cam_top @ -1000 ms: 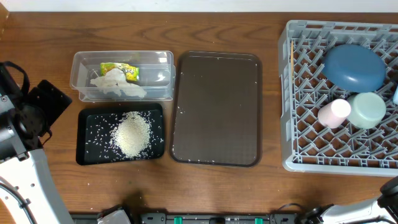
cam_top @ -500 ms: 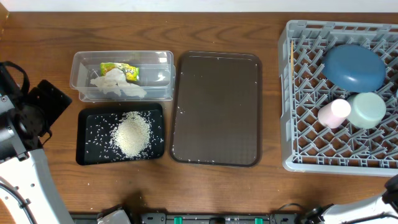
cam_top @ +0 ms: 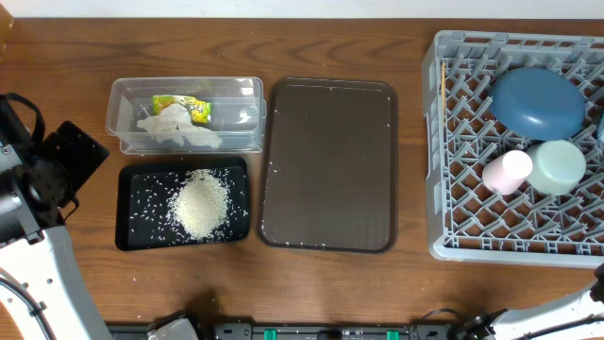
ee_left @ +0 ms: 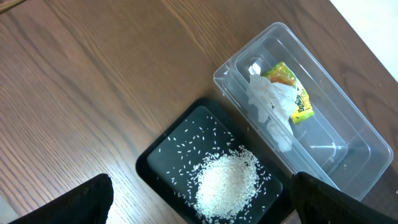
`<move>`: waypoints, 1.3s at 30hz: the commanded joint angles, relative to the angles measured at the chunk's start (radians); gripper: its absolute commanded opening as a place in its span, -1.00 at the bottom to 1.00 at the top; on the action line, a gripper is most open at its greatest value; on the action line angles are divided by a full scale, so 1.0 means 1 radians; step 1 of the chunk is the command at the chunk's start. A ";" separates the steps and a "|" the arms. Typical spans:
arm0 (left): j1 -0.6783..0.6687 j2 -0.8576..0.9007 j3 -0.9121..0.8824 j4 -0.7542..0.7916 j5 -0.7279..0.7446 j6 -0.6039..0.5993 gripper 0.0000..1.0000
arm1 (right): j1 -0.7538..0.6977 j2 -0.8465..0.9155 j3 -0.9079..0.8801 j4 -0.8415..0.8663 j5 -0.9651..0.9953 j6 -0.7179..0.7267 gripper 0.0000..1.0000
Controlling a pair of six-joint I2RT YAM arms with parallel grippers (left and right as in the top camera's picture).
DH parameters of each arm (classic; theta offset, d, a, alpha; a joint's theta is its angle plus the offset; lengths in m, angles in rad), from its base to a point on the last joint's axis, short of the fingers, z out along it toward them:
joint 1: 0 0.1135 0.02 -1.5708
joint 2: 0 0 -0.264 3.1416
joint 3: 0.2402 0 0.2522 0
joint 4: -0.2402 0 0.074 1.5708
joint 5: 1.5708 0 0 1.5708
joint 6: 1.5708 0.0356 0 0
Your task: Sort waste into correct bins and load items into the dishwasher rack
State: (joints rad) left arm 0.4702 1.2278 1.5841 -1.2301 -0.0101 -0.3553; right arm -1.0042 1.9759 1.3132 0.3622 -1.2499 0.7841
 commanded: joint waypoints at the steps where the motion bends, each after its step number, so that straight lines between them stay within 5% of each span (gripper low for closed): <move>1: 0.005 0.001 0.006 0.000 -0.009 0.003 0.86 | -0.006 0.005 0.006 0.082 -0.071 0.180 -0.98; 23: 0.005 0.001 0.006 0.000 -0.009 0.003 0.86 | -0.007 0.006 0.006 -0.169 -0.025 -0.009 -0.98; 39: 0.005 0.001 0.006 0.000 -0.009 0.003 0.86 | -0.100 0.006 0.006 -0.189 -0.015 -0.013 -0.97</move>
State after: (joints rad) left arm 0.4702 1.2278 1.5841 -1.2297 -0.0105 -0.3553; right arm -1.0893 1.9766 1.3136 0.1753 -1.2610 0.7952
